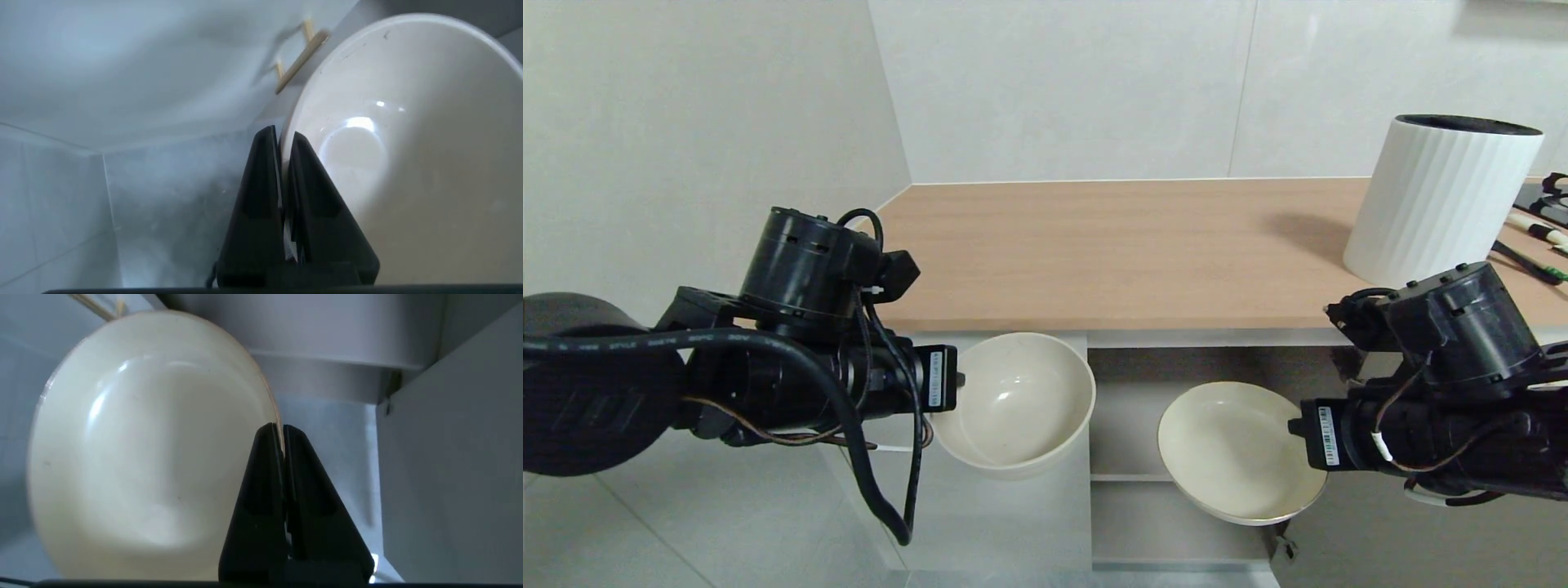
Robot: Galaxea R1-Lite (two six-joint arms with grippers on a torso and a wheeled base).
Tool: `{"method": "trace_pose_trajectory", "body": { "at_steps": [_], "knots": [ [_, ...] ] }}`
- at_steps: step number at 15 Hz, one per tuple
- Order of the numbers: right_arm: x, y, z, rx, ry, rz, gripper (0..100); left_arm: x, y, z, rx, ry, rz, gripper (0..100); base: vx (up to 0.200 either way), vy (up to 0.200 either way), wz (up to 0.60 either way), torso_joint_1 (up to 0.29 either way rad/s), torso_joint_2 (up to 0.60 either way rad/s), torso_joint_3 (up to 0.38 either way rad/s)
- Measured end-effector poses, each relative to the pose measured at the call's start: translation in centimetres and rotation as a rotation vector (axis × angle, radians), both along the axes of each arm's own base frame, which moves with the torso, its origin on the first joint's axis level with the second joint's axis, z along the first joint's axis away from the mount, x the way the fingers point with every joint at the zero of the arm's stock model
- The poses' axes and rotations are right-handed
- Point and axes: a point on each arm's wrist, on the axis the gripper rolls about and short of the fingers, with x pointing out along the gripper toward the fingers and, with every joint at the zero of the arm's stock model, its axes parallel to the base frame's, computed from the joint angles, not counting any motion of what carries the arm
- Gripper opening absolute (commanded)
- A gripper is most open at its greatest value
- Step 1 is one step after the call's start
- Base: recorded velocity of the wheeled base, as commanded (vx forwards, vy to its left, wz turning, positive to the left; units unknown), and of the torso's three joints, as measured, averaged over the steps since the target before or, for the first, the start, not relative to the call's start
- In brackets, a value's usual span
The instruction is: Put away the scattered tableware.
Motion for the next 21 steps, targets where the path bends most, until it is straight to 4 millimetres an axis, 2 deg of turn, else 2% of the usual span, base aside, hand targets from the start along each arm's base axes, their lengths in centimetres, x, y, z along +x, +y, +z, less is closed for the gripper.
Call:
{"method": "trace_pose_trajectory", "body": {
  "at_steps": [9, 17, 21],
  "knots": [
    [0.3, 0.3, -0.8, -0.017, 0.025, 0.002, 0, 0.3, -0.2, -0.4, 0.005, 0.008, 0.000, 0, 0.000, 0.000, 0.00, -0.081, 0.45, 0.352],
    [0.5, 0.7, -1.3, -0.027, 0.044, 0.015, 0, 0.4, -0.4, -0.6, 0.008, 0.015, -0.004, 0, 0.000, 0.000, 0.00, -0.005, 0.04, 0.037],
    [2.6, 2.0, -3.5, -0.054, 0.083, 0.008, 0, 0.3, -0.5, -0.7, 0.009, 0.016, -0.010, 0, 0.000, 0.000, 0.00, 0.000, 0.00, 0.000]
  ]
}}
